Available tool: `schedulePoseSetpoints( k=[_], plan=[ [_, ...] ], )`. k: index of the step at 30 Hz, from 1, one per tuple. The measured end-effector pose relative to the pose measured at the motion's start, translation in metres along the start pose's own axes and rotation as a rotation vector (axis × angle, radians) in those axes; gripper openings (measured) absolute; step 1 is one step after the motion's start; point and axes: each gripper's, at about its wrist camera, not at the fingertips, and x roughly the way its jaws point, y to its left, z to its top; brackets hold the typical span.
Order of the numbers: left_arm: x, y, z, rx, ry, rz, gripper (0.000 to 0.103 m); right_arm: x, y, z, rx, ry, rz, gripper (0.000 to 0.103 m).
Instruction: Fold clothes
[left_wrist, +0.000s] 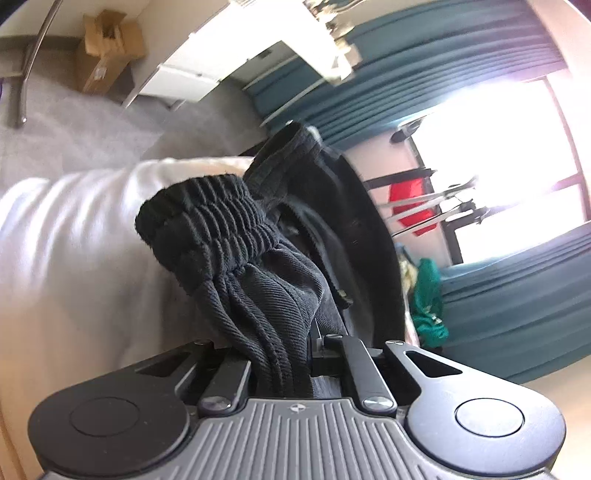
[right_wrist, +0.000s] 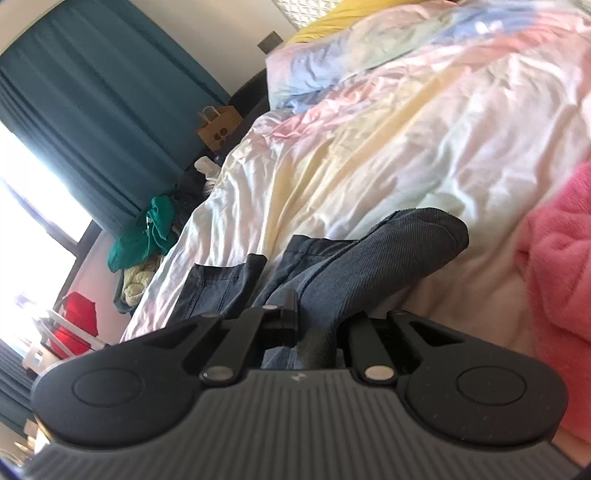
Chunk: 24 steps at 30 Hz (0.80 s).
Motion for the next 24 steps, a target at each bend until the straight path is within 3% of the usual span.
schedulePoseSetpoints(
  k=[13, 21, 24],
  plan=[
    [-0.023, -0.015, -0.003, 0.034, -0.02, 0.006, 0.007, 0.002, -0.003, 0.002, 0.053, 0.03, -0.005, 0.009],
    [-0.023, -0.014, 0.002, -0.018, -0.057, -0.018, 0.007, 0.002, 0.02, 0.001, 0.083, -0.049, 0.039, 0.009],
    [-0.015, -0.029, 0.008, 0.029, -0.09, -0.018, 0.007, 0.004, 0.035, 0.002, 0.068, -0.086, 0.069, 0.009]
  ],
)
